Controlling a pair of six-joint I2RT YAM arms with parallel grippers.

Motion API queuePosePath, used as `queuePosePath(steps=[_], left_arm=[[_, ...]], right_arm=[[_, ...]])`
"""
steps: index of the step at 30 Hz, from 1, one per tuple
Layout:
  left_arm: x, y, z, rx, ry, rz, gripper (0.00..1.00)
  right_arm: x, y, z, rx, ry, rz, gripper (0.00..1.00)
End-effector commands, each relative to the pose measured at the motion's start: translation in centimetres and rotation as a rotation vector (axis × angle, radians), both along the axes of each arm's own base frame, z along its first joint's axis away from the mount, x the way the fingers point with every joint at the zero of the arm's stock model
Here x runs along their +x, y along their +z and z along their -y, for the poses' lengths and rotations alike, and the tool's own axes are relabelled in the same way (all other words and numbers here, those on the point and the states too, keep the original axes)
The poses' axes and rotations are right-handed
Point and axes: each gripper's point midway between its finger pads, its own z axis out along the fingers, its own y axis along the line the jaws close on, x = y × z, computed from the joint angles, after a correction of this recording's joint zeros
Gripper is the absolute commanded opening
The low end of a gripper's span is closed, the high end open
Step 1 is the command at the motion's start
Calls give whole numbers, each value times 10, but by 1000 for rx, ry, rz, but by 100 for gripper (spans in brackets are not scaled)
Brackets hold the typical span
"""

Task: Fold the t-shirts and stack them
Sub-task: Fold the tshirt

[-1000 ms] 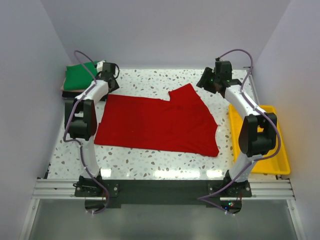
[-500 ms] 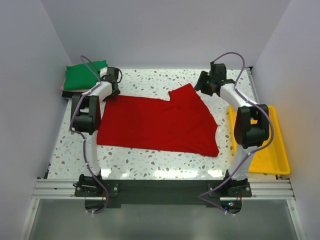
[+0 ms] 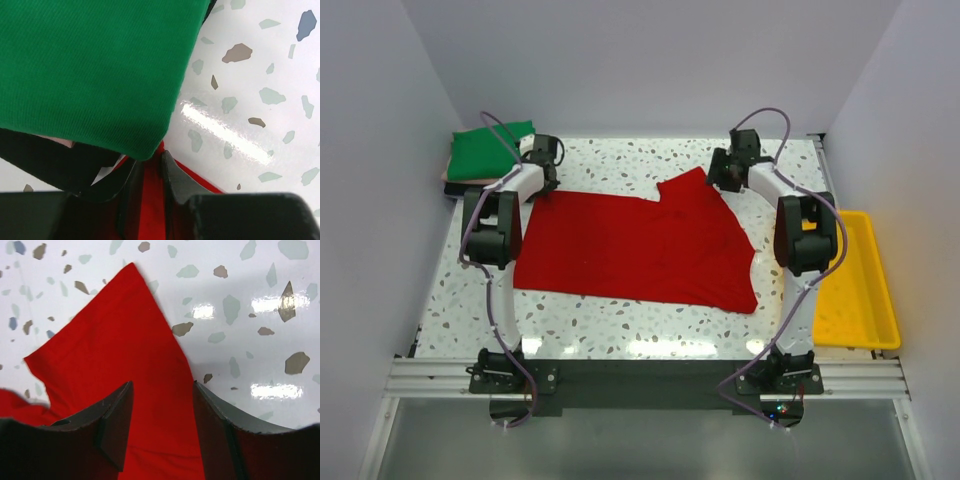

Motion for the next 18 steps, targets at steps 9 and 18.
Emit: queuePosePath(steps=[9,18], left_arm=[[6,11,1,-25,-28,54,26],[9,34,2,-29,-57,102,41]], right_arm=[[27,-11,-2,-168,27,-7,56],[8,-27,0,-302,-30,-85,56]])
